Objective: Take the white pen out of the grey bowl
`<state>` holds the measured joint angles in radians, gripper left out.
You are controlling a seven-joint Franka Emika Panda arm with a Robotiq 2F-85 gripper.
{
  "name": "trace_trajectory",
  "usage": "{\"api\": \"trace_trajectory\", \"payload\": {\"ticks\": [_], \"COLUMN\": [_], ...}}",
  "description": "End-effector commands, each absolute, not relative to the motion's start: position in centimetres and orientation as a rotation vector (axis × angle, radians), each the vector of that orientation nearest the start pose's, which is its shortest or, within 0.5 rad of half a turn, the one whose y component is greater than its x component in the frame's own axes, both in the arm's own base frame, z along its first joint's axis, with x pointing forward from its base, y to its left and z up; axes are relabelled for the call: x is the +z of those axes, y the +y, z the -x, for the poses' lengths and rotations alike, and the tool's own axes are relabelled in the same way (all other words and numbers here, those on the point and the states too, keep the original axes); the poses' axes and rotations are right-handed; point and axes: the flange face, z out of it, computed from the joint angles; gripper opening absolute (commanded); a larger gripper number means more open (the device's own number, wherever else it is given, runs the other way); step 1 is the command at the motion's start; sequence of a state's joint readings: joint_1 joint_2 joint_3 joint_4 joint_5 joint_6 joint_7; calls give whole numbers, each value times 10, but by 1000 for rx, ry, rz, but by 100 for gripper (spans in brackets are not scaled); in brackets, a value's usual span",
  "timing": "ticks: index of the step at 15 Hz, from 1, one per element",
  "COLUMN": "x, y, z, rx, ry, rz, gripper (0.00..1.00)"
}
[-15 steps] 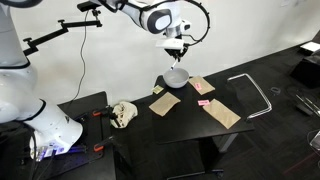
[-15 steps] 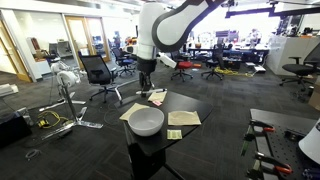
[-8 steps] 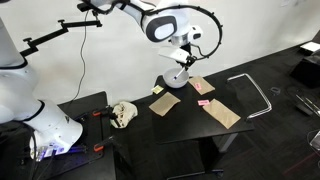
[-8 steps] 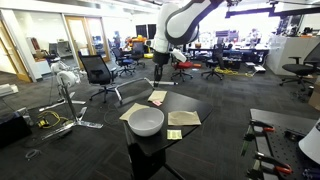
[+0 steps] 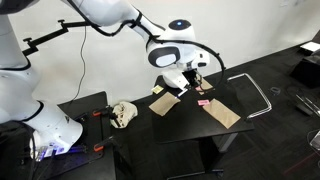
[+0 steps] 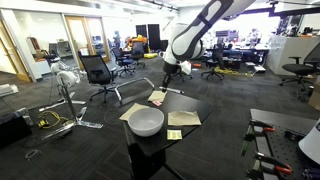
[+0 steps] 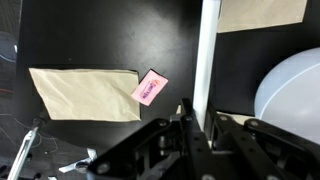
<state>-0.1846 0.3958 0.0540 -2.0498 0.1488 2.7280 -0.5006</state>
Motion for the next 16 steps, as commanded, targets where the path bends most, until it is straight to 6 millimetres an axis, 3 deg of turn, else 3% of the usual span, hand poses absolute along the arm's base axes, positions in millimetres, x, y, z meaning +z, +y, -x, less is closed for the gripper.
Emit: {"api": "trace_trajectory", "payload": {"ticks": [1,8,16], "x": [253,225,216], "y": [-100,-118,-148], "z": [-615,-614,-600], "rx": [-527,-555,-531], "ry": [-162,63,216], "rz": [3089,3094,3104], "gripper": [3,3,3]}}
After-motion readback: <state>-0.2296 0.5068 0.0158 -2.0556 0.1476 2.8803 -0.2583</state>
